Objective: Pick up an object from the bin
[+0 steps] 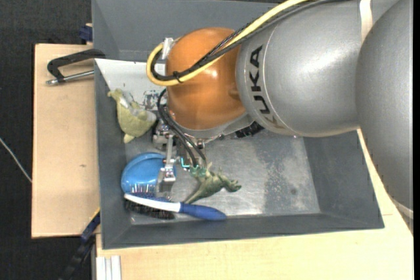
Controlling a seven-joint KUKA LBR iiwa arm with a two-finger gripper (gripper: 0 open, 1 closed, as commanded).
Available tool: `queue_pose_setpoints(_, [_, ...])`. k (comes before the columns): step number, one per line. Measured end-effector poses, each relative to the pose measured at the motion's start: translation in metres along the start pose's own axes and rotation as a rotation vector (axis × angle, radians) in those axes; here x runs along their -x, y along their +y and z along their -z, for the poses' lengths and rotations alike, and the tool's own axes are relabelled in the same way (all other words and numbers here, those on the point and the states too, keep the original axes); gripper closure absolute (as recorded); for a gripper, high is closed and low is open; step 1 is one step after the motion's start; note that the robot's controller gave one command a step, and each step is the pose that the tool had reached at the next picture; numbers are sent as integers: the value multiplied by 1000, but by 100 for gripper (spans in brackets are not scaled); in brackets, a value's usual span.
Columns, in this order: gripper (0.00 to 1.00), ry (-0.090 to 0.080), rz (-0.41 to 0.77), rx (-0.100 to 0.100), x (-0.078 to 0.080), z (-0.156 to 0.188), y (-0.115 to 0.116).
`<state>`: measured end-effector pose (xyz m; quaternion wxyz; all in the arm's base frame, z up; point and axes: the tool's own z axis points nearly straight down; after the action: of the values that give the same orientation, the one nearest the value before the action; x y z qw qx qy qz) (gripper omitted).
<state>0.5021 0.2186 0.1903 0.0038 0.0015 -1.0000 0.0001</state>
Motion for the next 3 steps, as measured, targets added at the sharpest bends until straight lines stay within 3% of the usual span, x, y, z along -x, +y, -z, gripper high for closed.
queue_pose_setpoints(1, [0,-28,318,6,8,-86,-30])
queue_pose_setpoints(2, [100,-19,317,5,5,-93,-32])
queue_pose_setpoints(3, [100,-38,787,6,24,-98,-41])
